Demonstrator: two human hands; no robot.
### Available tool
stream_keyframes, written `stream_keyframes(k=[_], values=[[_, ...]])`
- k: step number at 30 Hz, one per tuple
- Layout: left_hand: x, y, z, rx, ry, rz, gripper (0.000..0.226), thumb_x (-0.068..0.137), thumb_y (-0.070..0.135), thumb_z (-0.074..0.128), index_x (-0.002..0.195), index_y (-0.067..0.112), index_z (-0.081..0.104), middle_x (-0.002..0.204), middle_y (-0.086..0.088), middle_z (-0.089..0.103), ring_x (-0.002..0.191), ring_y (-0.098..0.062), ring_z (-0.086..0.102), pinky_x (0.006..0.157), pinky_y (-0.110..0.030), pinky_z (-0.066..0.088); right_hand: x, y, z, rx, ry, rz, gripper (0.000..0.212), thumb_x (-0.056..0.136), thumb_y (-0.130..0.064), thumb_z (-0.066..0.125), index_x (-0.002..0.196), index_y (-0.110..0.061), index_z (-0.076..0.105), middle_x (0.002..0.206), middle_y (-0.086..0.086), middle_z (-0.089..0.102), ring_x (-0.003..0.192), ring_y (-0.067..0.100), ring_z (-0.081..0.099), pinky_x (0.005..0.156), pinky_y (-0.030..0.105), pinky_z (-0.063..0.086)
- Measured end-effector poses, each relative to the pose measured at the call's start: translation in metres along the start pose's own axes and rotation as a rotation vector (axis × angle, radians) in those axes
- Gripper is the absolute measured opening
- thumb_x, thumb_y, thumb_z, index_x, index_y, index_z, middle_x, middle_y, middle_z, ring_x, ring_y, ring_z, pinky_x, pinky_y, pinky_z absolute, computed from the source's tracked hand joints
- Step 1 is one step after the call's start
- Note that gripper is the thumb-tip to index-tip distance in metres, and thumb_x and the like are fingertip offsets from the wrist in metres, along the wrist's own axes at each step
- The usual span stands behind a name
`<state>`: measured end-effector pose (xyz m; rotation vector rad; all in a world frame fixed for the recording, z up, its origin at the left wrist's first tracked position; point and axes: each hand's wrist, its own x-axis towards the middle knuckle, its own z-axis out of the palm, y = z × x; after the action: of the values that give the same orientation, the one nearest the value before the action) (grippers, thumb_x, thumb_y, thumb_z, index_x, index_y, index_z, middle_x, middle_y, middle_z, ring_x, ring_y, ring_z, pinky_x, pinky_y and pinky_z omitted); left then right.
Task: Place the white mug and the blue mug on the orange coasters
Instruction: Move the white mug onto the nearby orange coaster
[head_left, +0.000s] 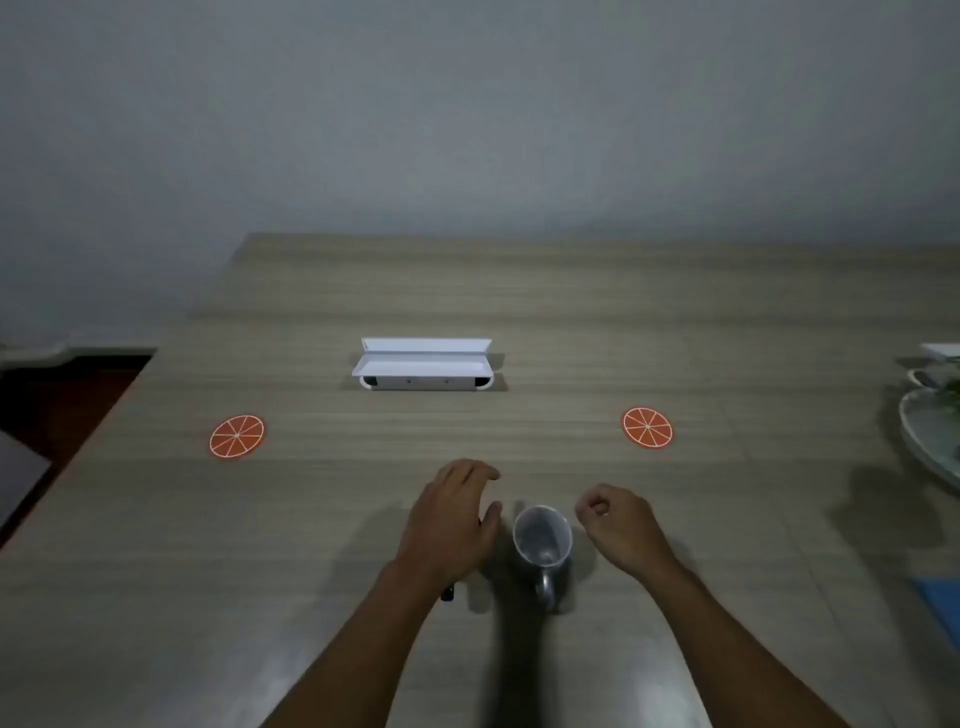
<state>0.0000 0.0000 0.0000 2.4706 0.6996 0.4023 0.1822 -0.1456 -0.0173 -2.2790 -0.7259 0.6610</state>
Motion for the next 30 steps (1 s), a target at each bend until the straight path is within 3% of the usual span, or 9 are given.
stream_keyframes(k=[4,8,13,15,19,22,25,28,30], values=[[-0.032,-0.002,0.02,-0.019,0.075,0.07,0.022,0.092,0.02,0.057,0.113,0.018,0.061,0.112,0.002,0.063,0.106,-0.013,0.056,0.092,-0.03,0.05,-0.019,0.021,0.019,0.018,-0.02,0.085,0.011,0.089,-0.017,0.064,0.082,-0.014,0.071,0.076,-0.001,0.07,0.071,0.013,0.064,0.059,0.022,0.046],[-0.064,-0.003,0.051,-0.013,0.054,0.173,0.02,0.092,0.015,0.058,0.111,0.016,0.061,0.11,-0.001,0.062,0.106,-0.017,0.055,0.087,-0.03,0.05,-0.03,0.033,0.033,0.038,-0.03,0.108,0.012,0.088,-0.016,0.064,0.077,-0.017,0.069,0.069,-0.004,0.067,0.064,0.008,0.06,0.054,0.015,0.04],[-0.089,-0.013,0.082,-0.029,-0.122,0.07,0.022,0.096,0.021,0.046,0.115,0.017,0.056,0.115,-0.003,0.056,0.102,-0.02,0.053,0.08,-0.035,0.051,-0.032,0.043,0.045,0.192,-0.048,0.214,0.013,0.087,-0.021,0.066,0.083,-0.012,0.074,0.079,0.006,0.076,0.074,0.022,0.07,0.069,0.037,0.055],[-0.096,-0.019,0.091,-0.019,-0.215,0.019,0.029,0.095,0.021,0.042,0.121,0.016,0.052,0.122,-0.005,0.052,0.108,-0.021,0.051,0.087,-0.037,0.05,-0.034,0.044,0.049,0.282,-0.066,0.273,0.015,0.088,-0.019,0.064,0.085,-0.009,0.074,0.078,0.009,0.076,0.068,0.02,0.07,0.064,0.041,0.055],[-0.105,-0.023,0.104,0.045,-0.354,0.012,0.049,0.094,0.02,0.042,0.141,0.008,0.04,0.141,-0.011,0.044,0.13,-0.026,0.042,0.112,-0.033,0.036,-0.044,0.045,0.057,0.438,-0.13,0.364,0.017,0.093,-0.02,0.061,0.084,-0.013,0.074,0.074,0.0,0.072,0.06,0.015,0.064,0.053,0.028,0.043],[-0.107,-0.029,0.113,0.113,-0.419,-0.028,0.07,0.093,0.029,0.039,0.156,0.007,0.018,0.165,-0.012,0.02,0.154,-0.029,0.014,0.126,-0.034,0.01,-0.049,0.042,0.066,0.579,-0.197,0.421,0.024,0.093,-0.027,0.063,0.091,-0.006,0.075,0.077,0.004,0.072,0.063,0.019,0.061,0.049,0.026,0.041],[-0.11,-0.037,0.123,0.202,-0.497,-0.053,0.078,0.091,0.044,0.023,0.158,0.008,0.003,0.169,-0.01,0.002,0.156,-0.027,-0.002,0.126,-0.038,0.002,-0.05,0.038,0.07,0.668,-0.228,0.439,0.027,0.095,-0.023,0.061,0.097,0.0,0.074,0.082,0.008,0.071,0.063,0.02,0.064,0.051,0.028,0.043],[-0.114,-0.042,0.133,0.253,-0.503,-0.064,0.083,0.093,0.053,0.025,0.158,0.005,0.004,0.169,-0.012,0.003,0.156,-0.03,0.002,0.126,-0.041,0.003,-0.05,0.037,0.069,0.723,-0.243,0.433,0.024,0.096,-0.022,0.059,0.092,-0.002,0.072,0.083,0.009,0.074,0.065,0.022,0.064,0.054,0.028,0.046],[-0.117,-0.045,0.139,0.278,-0.511,-0.06,0.082,0.092,0.054,0.038,0.155,0.004,0.021,0.165,-0.013,0.022,0.152,-0.033,0.024,0.122,-0.039,0.009,-0.05,0.039,0.071,0.725,-0.233,0.426,0.026,0.097,-0.024,0.06,0.089,-0.002,0.072,0.08,0.008,0.075,0.065,0.021,0.063,0.055,0.028,0.048]])
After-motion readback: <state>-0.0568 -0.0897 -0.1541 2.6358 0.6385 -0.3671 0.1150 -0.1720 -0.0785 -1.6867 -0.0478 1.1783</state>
